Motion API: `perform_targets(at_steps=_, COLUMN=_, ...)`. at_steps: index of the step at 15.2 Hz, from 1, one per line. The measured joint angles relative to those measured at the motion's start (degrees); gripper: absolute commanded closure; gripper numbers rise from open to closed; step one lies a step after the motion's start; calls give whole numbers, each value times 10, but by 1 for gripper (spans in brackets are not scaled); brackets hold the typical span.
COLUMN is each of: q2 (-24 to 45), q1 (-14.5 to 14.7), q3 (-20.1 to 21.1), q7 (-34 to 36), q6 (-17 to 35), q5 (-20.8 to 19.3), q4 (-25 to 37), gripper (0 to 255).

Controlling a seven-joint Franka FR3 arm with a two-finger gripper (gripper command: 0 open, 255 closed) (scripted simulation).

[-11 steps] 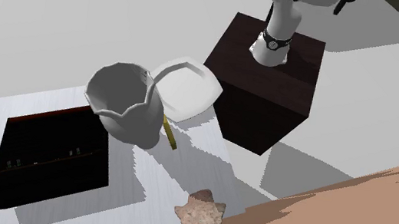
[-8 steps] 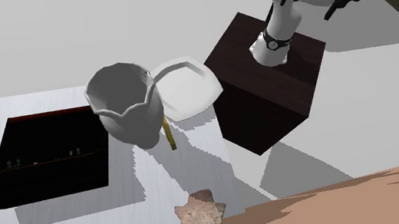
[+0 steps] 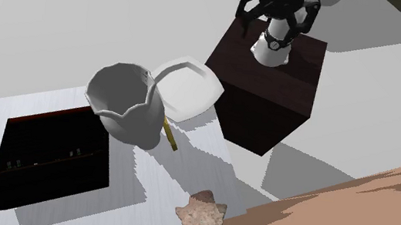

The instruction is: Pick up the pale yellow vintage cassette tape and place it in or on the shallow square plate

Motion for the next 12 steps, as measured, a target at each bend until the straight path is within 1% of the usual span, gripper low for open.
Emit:
perform_targets(at_steps=6, q2=122, q1=11, q3=-62, q7=-131, q6=90, q5=-11, q4=26, gripper=0)
perform_targets(at_steps=9, q2=188, q1=19, q3=-87, q7=-197, q6=123, q5=-3, q4=55, gripper=0)
perform_targets(at_steps=12, q2=257, q1=25, q3=-108, q7=-266, q6=156, q5=13, q4=87, gripper=0)
